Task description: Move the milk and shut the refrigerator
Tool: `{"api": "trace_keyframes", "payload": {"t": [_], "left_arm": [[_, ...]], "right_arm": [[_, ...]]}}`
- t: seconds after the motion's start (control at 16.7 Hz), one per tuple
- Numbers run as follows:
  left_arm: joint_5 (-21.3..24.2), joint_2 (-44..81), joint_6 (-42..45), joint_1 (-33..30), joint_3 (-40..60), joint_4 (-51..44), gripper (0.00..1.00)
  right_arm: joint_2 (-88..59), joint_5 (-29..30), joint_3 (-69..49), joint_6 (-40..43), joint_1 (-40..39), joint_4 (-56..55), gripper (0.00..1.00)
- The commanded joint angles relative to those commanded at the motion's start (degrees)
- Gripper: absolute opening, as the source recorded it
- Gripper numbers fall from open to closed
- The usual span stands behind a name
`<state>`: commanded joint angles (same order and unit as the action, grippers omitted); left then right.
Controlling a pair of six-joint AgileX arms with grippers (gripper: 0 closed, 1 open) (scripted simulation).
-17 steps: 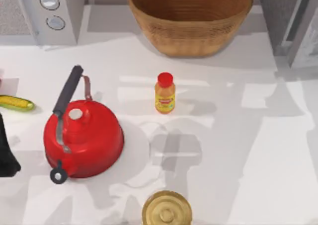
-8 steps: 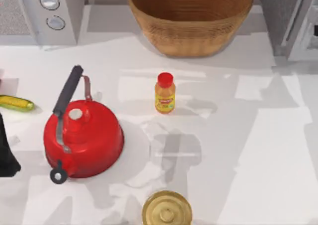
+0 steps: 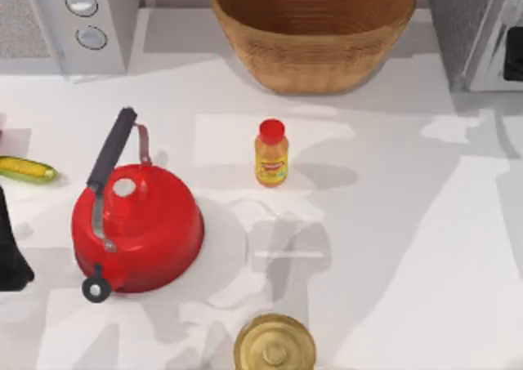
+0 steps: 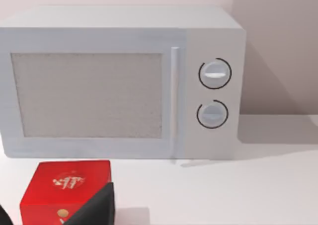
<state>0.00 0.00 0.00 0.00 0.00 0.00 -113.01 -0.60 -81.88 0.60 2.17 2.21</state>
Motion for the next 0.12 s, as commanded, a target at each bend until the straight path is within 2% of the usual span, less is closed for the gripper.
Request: {"api": "trace_keyframes", "payload": {"t": [0.12], "left_arm": [[0.00,0.00,0.00,0.00,0.00,0.00,1.00]], "right_arm": [[-0.56,0.02,-0.57,0.00,0.00,0.17,1.00]]}}
